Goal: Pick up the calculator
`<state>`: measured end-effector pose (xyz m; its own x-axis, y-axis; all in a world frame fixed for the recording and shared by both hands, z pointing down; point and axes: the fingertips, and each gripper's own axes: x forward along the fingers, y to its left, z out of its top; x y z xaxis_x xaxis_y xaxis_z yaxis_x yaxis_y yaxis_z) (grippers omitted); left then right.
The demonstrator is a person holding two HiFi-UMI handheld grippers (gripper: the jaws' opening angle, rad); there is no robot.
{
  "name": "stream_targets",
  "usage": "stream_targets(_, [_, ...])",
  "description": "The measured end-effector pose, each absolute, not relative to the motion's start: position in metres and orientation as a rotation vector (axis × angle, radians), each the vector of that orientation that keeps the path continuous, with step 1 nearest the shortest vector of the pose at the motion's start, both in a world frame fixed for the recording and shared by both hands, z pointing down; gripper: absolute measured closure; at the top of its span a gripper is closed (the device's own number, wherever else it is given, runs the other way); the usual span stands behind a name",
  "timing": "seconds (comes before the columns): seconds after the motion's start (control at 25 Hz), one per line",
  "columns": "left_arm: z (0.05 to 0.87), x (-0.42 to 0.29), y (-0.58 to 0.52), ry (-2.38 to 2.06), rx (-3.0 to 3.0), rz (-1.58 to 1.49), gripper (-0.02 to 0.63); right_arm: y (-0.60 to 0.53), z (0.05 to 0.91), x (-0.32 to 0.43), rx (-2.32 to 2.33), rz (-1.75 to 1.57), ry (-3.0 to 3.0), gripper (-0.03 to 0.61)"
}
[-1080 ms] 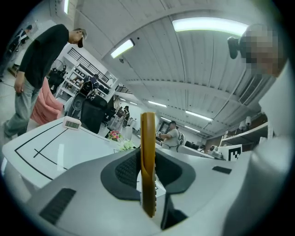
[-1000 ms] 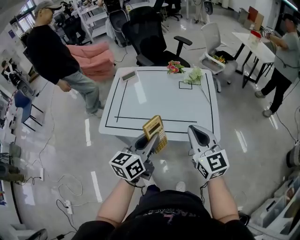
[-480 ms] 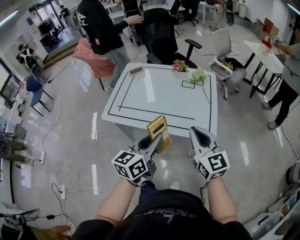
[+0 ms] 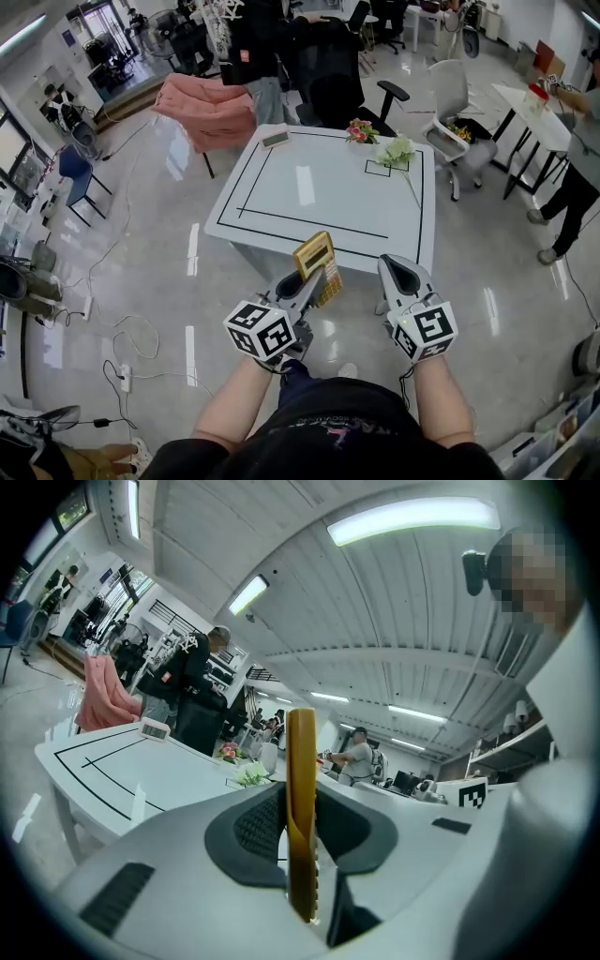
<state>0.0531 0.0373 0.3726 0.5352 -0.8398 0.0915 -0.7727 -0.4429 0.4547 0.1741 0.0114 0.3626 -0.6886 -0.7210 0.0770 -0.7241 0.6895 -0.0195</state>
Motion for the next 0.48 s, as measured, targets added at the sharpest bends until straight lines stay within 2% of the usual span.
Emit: stream_targets(0.48, [0.3703,0.0499,0.0319,-1.325,2.331,-0.188,0.534,0.0061,0.3644,0.1696,1.2,0.089,-2.837,0.577])
